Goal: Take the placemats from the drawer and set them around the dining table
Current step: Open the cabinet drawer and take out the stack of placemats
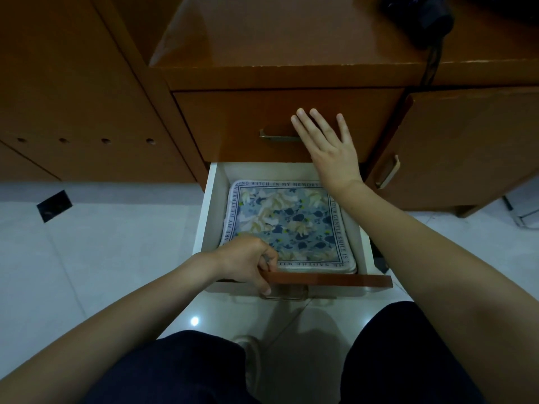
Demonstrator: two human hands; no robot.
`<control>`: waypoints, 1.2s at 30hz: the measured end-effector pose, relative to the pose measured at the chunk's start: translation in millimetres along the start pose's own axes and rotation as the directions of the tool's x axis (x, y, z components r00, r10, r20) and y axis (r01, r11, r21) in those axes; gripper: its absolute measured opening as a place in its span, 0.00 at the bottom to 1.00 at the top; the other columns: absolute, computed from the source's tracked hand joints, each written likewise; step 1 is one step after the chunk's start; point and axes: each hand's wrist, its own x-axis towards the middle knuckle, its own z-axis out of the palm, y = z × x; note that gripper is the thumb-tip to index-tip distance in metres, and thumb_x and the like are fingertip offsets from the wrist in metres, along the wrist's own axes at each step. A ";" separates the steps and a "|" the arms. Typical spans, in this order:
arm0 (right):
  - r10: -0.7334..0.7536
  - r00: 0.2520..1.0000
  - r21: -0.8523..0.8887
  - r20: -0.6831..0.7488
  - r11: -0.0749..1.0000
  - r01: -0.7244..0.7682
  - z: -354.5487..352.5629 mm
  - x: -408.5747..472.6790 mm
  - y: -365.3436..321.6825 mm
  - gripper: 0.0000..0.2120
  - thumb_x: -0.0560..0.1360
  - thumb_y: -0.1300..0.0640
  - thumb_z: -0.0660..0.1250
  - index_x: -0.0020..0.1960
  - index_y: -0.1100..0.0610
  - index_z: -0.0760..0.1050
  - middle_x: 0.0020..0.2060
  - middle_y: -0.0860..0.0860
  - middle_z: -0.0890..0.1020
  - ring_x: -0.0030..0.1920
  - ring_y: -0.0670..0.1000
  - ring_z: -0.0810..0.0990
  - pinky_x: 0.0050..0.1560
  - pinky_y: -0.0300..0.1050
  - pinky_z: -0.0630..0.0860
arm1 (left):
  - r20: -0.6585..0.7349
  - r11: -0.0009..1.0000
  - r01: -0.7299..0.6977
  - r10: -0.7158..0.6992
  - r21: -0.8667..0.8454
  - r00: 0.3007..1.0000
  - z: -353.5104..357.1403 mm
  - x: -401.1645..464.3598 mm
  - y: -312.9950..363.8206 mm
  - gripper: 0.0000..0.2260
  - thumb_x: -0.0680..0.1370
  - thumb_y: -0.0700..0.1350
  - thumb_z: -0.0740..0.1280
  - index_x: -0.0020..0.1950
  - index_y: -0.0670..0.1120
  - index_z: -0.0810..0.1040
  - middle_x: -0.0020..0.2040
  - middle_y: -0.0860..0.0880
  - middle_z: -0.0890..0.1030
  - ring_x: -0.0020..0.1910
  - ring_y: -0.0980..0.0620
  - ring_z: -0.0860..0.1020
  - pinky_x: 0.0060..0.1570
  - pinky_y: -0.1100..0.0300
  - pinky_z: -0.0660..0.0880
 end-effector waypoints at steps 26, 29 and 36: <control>-0.448 0.631 0.769 0.634 0.455 -0.449 -21.9 -104.9 -60.5 0.32 0.71 0.39 0.70 0.71 0.48 0.69 0.65 0.48 0.74 0.64 0.48 0.72 0.65 0.46 0.69 | -0.046 0.972 -0.073 0.086 0.225 0.995 -3.6 32.7 -48.3 0.25 0.72 0.57 0.71 0.67 0.50 0.73 0.63 0.51 0.76 0.59 0.54 0.74 0.58 0.58 0.72; -0.434 0.617 0.754 0.656 0.390 -0.528 -17.1 -109.2 -61.3 0.29 0.71 0.38 0.70 0.68 0.48 0.73 0.63 0.45 0.77 0.62 0.44 0.74 0.62 0.39 0.71 | 0.002 0.947 -0.140 0.146 0.290 0.989 -8.7 36.3 -52.1 0.23 0.74 0.61 0.66 0.66 0.53 0.73 0.60 0.53 0.79 0.55 0.55 0.77 0.54 0.56 0.75; -0.541 0.513 0.743 0.666 0.427 -0.515 -9.1 -98.1 -56.1 0.28 0.71 0.39 0.71 0.68 0.46 0.72 0.62 0.41 0.77 0.61 0.40 0.74 0.61 0.36 0.70 | 0.073 0.920 -0.215 0.202 0.328 0.977 -14.8 53.0 -58.5 0.14 0.81 0.57 0.57 0.63 0.53 0.71 0.49 0.51 0.81 0.45 0.54 0.77 0.46 0.60 0.74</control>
